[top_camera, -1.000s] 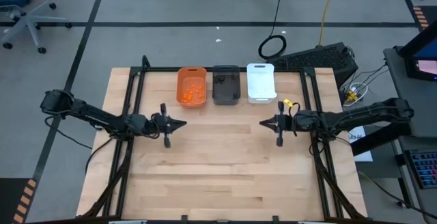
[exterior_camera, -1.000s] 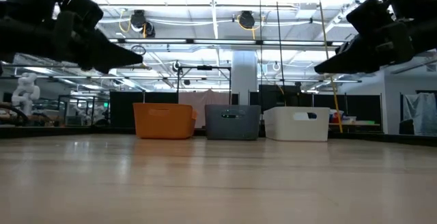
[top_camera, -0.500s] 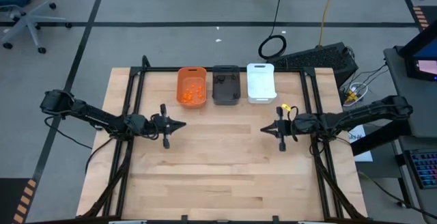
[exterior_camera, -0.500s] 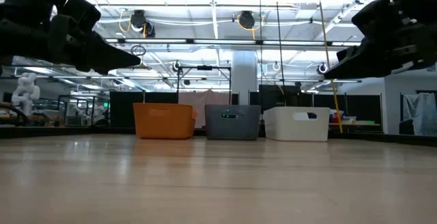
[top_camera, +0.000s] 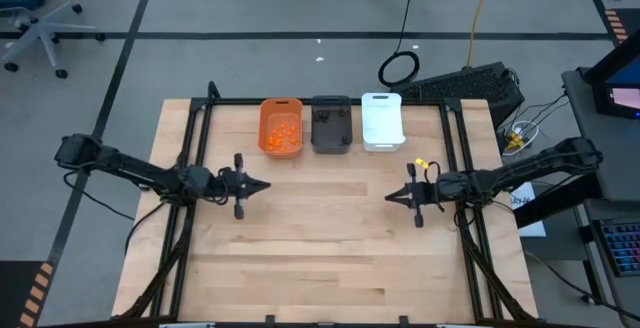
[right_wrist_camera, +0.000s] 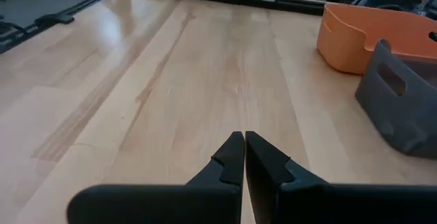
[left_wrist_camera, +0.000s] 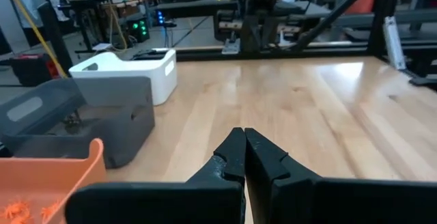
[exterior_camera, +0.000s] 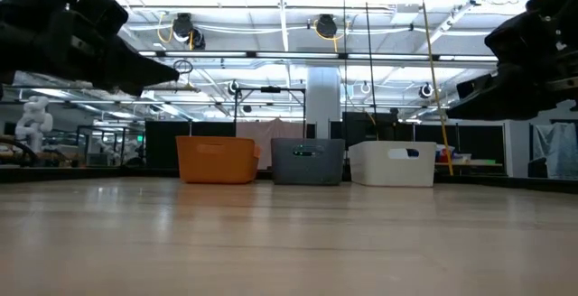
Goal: Sort Halloween decoration
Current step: Return to Home Position
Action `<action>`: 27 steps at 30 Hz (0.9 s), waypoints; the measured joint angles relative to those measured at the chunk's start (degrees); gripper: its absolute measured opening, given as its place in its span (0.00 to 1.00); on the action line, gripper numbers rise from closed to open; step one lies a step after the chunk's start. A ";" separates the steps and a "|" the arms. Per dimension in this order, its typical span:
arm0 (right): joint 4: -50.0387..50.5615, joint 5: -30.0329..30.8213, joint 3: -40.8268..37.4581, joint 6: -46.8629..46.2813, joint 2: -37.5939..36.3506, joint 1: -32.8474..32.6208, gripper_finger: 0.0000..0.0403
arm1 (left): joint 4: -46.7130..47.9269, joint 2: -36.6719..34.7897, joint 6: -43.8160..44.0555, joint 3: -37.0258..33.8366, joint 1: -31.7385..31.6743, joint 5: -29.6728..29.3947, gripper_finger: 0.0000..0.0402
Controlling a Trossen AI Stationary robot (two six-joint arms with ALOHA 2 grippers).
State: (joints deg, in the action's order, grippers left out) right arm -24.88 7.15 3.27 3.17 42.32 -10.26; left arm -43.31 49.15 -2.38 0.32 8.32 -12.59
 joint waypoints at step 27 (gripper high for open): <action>18.08 -1.44 -1.82 3.73 -30.88 0.02 0.00 | 22.61 -23.65 0.62 -0.04 0.00 0.73 0.00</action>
State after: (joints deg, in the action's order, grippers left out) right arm -6.80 5.72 1.45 6.90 11.44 -10.24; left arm -20.70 25.51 -1.76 0.27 8.32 -11.86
